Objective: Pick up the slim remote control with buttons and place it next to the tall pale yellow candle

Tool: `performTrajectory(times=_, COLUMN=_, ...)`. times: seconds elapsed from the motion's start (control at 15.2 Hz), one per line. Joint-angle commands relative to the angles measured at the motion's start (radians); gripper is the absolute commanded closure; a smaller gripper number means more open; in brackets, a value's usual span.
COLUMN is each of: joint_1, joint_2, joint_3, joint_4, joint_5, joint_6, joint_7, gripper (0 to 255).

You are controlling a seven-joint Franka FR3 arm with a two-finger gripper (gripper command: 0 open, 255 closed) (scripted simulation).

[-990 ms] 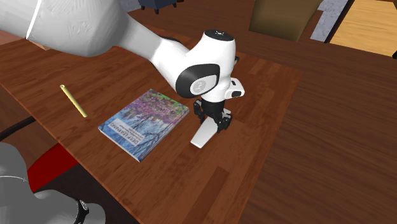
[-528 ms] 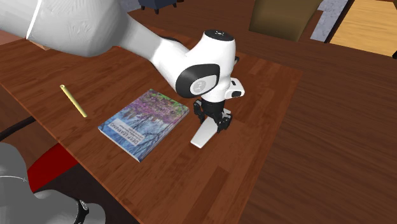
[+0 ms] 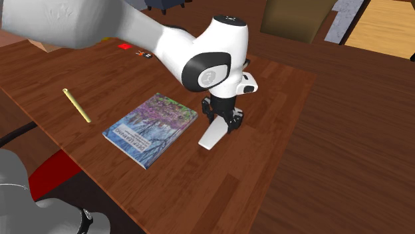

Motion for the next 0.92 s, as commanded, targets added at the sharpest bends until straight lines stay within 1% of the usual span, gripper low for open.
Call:
performTrajectory(times=0.0, joint_1=0.0, joint_2=-0.011, joint_3=0.0, joint_4=0.015, joint_5=-0.002, joint_6=-0.026, joint_7=0.001, gripper=255)
performTrajectory(times=0.86, joint_1=0.001, joint_2=-0.088, joint_3=0.001, joint_4=0.111, joint_5=-0.015, joint_6=-0.198, joint_7=0.012, gripper=255)
